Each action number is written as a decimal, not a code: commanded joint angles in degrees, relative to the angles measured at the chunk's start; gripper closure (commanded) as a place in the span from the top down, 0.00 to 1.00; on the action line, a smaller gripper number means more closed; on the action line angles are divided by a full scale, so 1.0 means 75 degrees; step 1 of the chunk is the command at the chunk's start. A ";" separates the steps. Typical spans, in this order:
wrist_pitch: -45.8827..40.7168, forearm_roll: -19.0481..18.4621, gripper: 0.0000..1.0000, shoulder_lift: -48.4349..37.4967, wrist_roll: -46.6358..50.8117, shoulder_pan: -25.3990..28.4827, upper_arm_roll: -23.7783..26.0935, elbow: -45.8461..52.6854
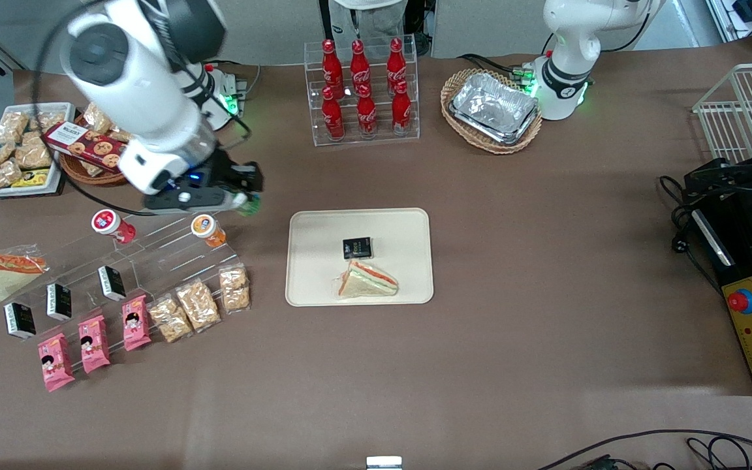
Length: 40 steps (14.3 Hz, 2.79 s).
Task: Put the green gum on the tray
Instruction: 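Lift the green gum tub out of the rack with the right gripper, then carry the tub over the cream tray and lower it beside the card, then open the right gripper to release the tub and lift away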
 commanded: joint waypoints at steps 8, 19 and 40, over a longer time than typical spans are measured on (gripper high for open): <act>0.5046 -0.0877 0.08 0.1098 0.2490 0.1595 -0.0127 -0.3662; 0.6783 -0.1384 0.20 0.2425 0.3242 0.1690 -0.0127 -0.3873; -0.0455 -0.0131 1.00 0.0761 0.1848 0.1340 -0.0151 0.0739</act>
